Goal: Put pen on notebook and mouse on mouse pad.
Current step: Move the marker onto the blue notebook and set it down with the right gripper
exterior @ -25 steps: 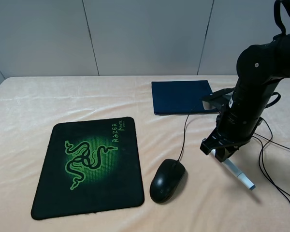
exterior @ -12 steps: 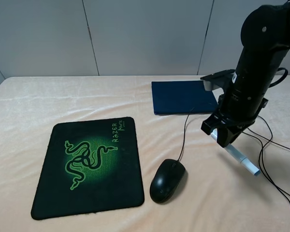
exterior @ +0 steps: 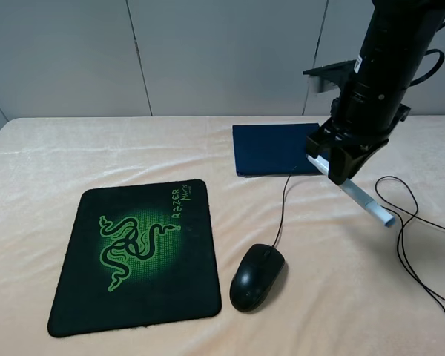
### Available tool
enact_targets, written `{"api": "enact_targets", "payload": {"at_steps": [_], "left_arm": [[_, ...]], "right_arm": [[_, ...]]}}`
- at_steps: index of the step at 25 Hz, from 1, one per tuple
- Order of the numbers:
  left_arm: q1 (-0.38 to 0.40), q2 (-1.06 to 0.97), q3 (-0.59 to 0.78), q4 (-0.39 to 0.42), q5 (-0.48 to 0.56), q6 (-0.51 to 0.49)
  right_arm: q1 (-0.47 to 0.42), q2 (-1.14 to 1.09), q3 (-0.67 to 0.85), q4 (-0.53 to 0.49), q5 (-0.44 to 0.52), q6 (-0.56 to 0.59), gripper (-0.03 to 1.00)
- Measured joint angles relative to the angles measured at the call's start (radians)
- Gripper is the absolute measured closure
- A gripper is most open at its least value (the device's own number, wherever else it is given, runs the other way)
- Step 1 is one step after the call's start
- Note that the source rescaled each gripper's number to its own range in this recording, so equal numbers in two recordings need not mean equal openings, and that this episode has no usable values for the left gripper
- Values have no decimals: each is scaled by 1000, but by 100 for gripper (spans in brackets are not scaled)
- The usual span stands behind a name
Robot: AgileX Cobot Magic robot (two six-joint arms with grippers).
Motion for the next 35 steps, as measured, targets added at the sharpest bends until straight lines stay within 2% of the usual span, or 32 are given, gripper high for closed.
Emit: {"api": "enact_targets", "payload": {"at_steps": [9, 23, 28, 35], "left_arm": [[0, 0, 0, 0, 0, 0], [0, 0, 0, 0, 0, 0], [0, 0, 0, 0, 0, 0], [0, 0, 0, 0, 0, 0]], "right_arm": [[0, 158, -229, -88, 3, -37, 97], [0, 506, -668, -169, 4, -315, 97], [0, 613, -756, -172, 4, -402, 97], [0, 692, -780, -177, -35, -523, 97]]}}
